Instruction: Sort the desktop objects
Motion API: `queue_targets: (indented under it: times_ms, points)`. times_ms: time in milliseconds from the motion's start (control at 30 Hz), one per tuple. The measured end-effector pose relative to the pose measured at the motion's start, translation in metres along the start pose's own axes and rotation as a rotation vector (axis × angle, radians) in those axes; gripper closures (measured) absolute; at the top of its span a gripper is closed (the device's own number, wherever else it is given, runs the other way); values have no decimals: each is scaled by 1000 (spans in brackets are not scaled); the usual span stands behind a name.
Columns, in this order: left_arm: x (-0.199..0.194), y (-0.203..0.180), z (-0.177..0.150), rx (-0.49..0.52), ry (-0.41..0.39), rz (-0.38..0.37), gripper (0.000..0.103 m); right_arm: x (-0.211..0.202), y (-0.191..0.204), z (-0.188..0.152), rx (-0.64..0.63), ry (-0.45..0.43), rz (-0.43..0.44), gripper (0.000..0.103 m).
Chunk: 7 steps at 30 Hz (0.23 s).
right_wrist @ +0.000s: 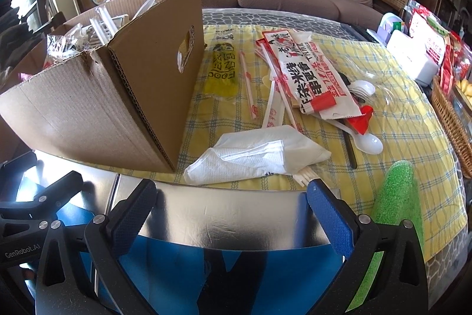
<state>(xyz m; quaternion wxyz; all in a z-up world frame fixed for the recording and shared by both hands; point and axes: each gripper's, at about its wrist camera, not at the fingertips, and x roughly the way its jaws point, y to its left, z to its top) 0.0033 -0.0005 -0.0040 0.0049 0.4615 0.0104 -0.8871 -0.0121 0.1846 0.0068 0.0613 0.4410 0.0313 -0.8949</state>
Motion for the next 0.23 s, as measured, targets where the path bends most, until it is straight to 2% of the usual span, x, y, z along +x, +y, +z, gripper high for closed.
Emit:
queue_targets:
  times_ms: [233]
  points:
    - [0,-1,1,3,-1,3,0,0,0,0,0,0,0,0]
